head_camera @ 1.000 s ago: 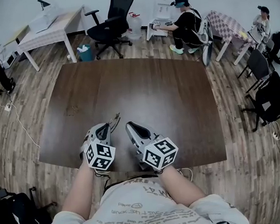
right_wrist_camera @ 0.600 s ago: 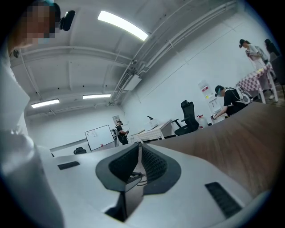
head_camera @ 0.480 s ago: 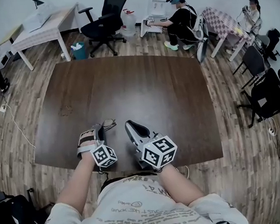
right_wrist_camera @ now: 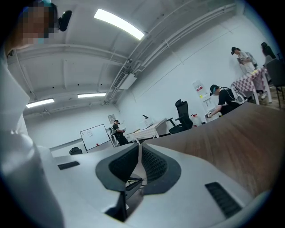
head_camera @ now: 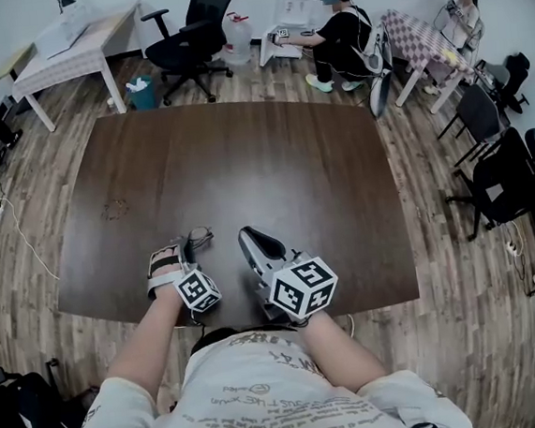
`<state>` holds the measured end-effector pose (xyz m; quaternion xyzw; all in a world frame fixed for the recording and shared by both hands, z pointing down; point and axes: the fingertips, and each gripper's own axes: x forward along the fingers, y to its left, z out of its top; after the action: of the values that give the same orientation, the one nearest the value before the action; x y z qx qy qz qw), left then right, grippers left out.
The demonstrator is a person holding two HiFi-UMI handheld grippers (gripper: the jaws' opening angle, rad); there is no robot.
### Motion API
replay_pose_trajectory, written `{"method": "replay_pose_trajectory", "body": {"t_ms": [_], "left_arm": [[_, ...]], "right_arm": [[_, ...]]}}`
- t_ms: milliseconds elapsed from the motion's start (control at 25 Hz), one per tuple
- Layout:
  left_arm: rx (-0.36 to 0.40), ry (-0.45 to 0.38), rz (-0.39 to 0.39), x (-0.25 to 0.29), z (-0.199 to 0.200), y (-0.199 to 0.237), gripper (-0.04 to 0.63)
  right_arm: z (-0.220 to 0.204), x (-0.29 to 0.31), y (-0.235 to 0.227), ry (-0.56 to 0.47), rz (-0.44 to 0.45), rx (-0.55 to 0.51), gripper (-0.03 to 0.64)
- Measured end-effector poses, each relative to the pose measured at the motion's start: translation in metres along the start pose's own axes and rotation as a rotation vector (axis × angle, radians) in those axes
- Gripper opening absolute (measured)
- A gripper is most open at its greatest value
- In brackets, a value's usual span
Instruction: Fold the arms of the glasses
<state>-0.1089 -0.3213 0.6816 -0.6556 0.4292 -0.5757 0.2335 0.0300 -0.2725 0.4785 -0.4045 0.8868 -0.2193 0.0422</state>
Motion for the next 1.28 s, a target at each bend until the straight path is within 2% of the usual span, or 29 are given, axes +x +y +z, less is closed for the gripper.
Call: {"method": "replay_pose_trajectory", "body": {"t_ms": [120, 280, 440, 720, 960, 1120, 1280], "left_arm": [[0.005, 0.034, 0.022, 0.003, -0.005, -0.004, 0.032], [0.098, 0.093, 0.065, 0.007, -0.016, -0.003, 0.032], [0.15, 0.105, 0.061, 0.009, -0.019, -0.014, 0.032], [0.182, 0.108, 0.046, 0.01, -0.027, -0.03, 0.032], [0.114, 0.1, 0.026, 0.014, -0.026, -0.029, 0.055], [0.065, 0.078, 0.005, 0.008, -0.024, -0.027, 0.152], [-0.012, 0.024, -0.026, -0.004, -0.017, -0.019, 0.163]], "right_arm": [[0.001, -0.001, -0.003, 0.005, -0.018, 0.003, 0.034], [-0.002, -0.005, -0.008, 0.019, -0.029, 0.002, 0.034], [-0.006, -0.011, -0.015, 0.021, -0.054, 0.015, 0.034], [-0.01, -0.022, -0.021, 0.027, -0.085, 0.017, 0.034], [-0.012, -0.032, -0.025, 0.026, -0.101, 0.031, 0.034], [-0.016, -0.034, -0.021, 0.03, -0.096, 0.032, 0.034], [-0.015, -0.032, -0.016, 0.025, -0.079, 0.032, 0.034]]}}
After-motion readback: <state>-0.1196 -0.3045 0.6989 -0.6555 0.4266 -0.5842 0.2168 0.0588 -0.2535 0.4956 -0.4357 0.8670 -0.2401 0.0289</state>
